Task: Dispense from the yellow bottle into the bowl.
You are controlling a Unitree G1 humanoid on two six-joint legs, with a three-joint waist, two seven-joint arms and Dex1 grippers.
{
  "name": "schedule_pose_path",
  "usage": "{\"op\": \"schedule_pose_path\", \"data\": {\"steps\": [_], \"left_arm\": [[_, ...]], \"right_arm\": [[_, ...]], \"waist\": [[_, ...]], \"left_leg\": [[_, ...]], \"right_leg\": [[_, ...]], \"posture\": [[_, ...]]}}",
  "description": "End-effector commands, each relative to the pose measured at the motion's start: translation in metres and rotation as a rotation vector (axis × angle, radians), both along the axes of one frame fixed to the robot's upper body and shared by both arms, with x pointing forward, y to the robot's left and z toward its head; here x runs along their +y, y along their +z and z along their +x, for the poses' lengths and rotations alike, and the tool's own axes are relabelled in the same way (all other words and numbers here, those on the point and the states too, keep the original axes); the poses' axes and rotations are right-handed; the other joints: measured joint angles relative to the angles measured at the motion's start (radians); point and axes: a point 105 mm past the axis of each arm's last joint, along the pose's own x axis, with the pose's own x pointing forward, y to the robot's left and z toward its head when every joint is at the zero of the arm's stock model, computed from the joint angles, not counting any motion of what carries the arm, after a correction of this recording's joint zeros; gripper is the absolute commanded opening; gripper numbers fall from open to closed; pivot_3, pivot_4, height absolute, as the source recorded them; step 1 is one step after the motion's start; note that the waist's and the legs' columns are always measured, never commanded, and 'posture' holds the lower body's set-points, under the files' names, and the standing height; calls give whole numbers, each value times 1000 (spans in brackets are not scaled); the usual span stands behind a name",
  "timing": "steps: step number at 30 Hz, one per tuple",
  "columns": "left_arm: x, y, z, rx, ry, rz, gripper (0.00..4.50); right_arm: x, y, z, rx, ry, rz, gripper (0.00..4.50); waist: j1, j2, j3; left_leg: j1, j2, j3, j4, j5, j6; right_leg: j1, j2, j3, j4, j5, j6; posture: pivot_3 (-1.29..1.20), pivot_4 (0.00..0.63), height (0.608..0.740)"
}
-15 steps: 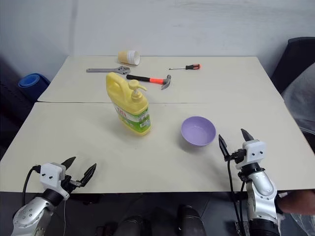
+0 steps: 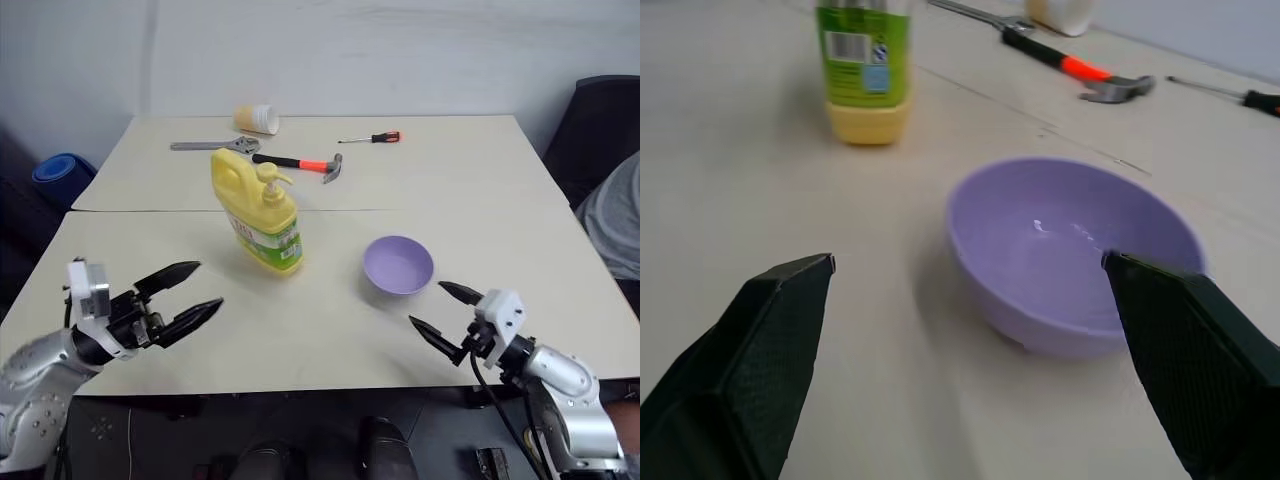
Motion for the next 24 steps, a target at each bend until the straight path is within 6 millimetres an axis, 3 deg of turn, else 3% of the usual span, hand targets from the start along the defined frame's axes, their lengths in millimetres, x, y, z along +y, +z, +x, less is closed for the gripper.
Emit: {"op": "schedule_pose_path", "data": {"steps": [1, 8, 14, 17, 21, 24], "left_arm": [[-13, 3, -1, -26, -128, 22, 4472], [-26, 0, 8, -68, -224, 91, 4472], [-26, -4, 8, -49, -207, 122, 4472], [-25, -7, 6, -28, -200, 130, 4500], [-25, -5, 7, -42, -181, 128, 4500], [-21, 0, 9, -53, -163, 130, 4500]], "right_arm": [[24, 4, 21, 16, 47, -19, 4500], [58, -16, 57, 122, 74, -91, 4500], [67, -21, 76, 120, 56, -129, 4500], [68, -26, 81, 143, 30, -127, 3926], [71, -28, 82, 141, 38, -125, 2601], [76, -22, 78, 117, 88, -123, 2155]], "waist": [[-6, 1, 0], [-9, 1, 0], [-12, 1, 0], [-13, 1, 0], [-13, 1, 0], [-12, 1, 0]], "left_leg": [[0, 0, 0, 0, 0, -1], [-5, 2, 0, -1, 2, -3], [-5, 1, 0, -1, 2, -2], [-5, 2, 0, -1, 2, -2], [-5, 2, 0, -1, 2, -3], [-5, 2, 0, 0, 2, -3]], "right_leg": [[0, 1, 0, 0, 0, -1], [-3, 11, -2, 1, -1, -1], [-2, 10, -1, 0, 0, 0], [-2, 10, -1, 0, 0, 0], [-3, 10, -1, 0, 0, 0], [-2, 9, -1, 1, 0, 0]], "posture": [[0, 150, 740], [0, 150, 740], [0, 150, 740], [0, 150, 740], [0, 150, 740], [0, 150, 740]]}}
